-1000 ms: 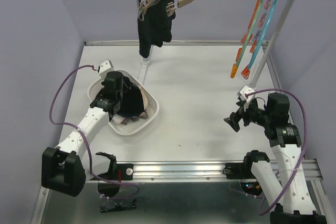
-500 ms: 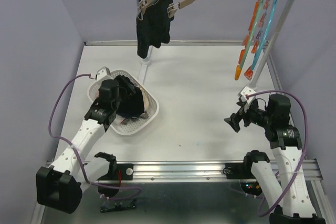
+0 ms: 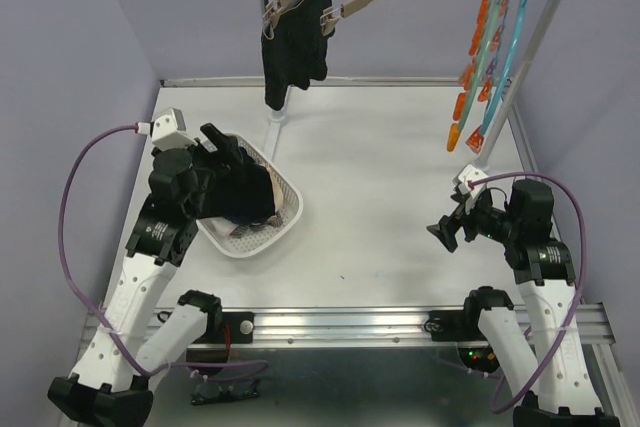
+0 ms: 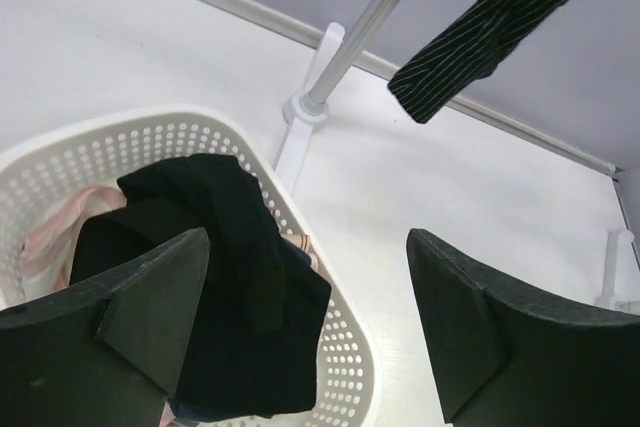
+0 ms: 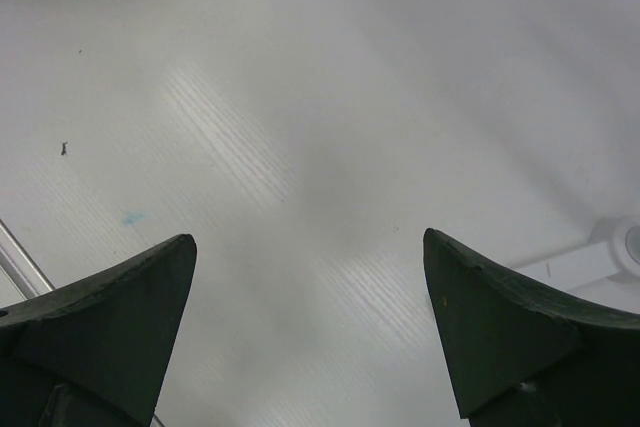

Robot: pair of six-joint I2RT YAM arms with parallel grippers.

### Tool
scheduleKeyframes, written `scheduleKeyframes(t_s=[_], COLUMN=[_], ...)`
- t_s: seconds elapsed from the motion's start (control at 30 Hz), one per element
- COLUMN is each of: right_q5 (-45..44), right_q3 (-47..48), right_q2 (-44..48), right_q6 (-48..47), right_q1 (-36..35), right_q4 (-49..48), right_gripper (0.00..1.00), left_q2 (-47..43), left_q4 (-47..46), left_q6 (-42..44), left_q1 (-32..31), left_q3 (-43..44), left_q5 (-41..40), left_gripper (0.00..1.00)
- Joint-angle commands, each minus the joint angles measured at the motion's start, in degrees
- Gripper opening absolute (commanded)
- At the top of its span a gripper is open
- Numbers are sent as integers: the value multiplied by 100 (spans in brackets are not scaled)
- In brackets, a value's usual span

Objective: Remove the underwear clipped to the hanger
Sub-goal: Place the underwear in the bin, then pick up the hanger from the clothesline.

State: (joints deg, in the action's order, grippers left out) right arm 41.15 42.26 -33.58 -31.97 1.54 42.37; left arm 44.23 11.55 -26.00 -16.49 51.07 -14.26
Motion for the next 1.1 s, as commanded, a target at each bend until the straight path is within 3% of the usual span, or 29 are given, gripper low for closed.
scheduleKeyframes(t_s=[0.0, 0.2, 0.43, 0.47, 0.5, 0.53, 0.67, 0.77, 1.07], right_q5=[43, 51, 51, 60, 69, 69, 78, 95, 122], right_q3=[-86, -95, -95, -95, -95, -95, -104, -95, -113], right_q2=[71, 71, 115, 124, 141, 150, 168, 168, 194], right_q6=[-47, -55, -55, -55, -55, -55, -55, -64, -55], right_q1=[66, 66, 74, 74, 74, 74, 74, 74, 74], right_q4=[-238, -229, -238, -238, -238, -238, -238, -238, -229], right_gripper=[100, 100, 100, 100, 100, 100, 100, 100, 100], left_q2=[-2, 656, 1553, 1684, 1807, 1800, 1686, 1878, 3214], left_q4=[-617, -1128, -1989, -2121, -3001, -3010, -5112, -6187, -8396], left_q6=[1130, 1492, 1484, 1440, 1431, 1431, 1633, 1694, 1967], left_q1=[6, 14, 58, 76, 119, 120, 164, 190, 260], left_q3=[394, 1333, 2205, 2258, 2102, 1970, 935, 493, 430], left_q5=[746, 2022, 2103, 2407, 3281, 3289, 3509, 3605, 3791], left_gripper=[92, 92, 92, 92, 92, 92, 91, 91, 88])
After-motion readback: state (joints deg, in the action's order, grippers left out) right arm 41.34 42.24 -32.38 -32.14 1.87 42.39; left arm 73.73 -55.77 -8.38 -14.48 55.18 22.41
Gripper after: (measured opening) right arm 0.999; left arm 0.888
